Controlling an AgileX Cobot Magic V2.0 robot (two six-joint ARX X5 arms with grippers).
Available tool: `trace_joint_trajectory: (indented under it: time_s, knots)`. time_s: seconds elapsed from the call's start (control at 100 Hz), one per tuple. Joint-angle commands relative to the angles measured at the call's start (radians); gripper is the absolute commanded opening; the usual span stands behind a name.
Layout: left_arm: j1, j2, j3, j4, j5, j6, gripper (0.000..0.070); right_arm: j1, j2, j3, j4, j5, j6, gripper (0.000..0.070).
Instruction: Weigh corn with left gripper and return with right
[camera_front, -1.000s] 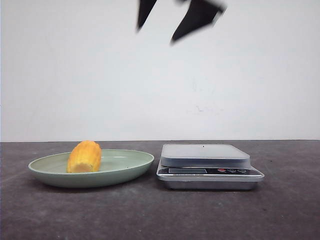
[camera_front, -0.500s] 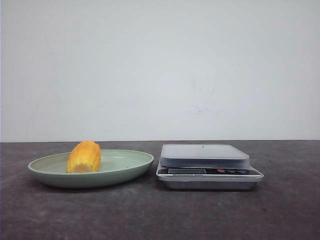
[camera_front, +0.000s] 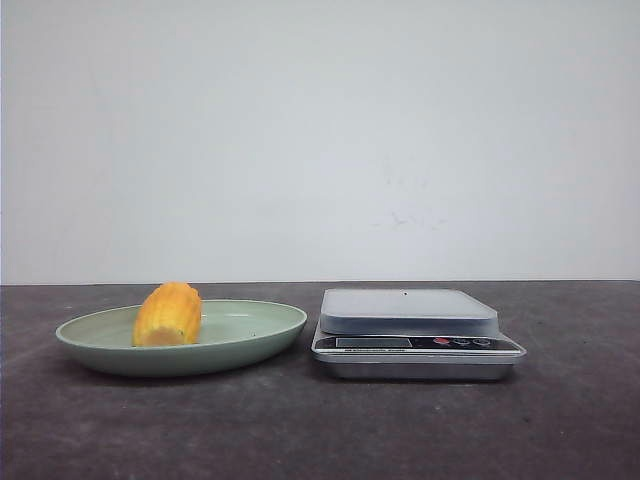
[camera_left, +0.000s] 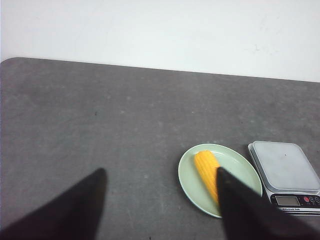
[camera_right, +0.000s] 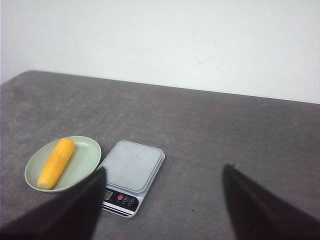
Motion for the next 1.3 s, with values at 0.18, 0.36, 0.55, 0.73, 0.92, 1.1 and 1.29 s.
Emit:
trace_joint_trajectory:
  time_s: [0.18,0.36,0.55,0.73,0.92,1.1,1.29]
  knots:
    - [-0.005,0.0,0.003,0.048,-0.003,0.016,0.0009,0.003,-0.029,-0.009,0.001,0.023,0.033,0.0011]
    - [-0.005,0.0,-0.006,0.167,0.002,0.063,0.0009,0.003,-0.028,-0.049,0.132,0.016,0.028,0.0011]
    - [-0.006,-0.002,-0.084,0.364,0.019,0.114,0.0009,0.002,-0.028,-0.197,0.337,-0.014,0.002,0.0011]
    - [-0.006,-0.002,-0.246,0.608,0.125,0.14,0.001,0.002,-0.028,-0.414,0.609,-0.043,0.002,0.0011]
    - [-0.006,-0.002,-0.465,0.869,0.158,0.144,0.0009,0.002,-0.026,-0.641,0.969,-0.08,-0.004,0.0011]
    - [-0.006,0.019,-0.599,0.988,0.158,0.143,0.001,0.002,0.024,-0.758,1.138,-0.089,-0.031,0.0011]
    - [-0.006,0.055,-0.6,0.87,0.157,0.132,0.0019,0.002,0.069,-0.758,1.045,-0.087,-0.032,0.0011]
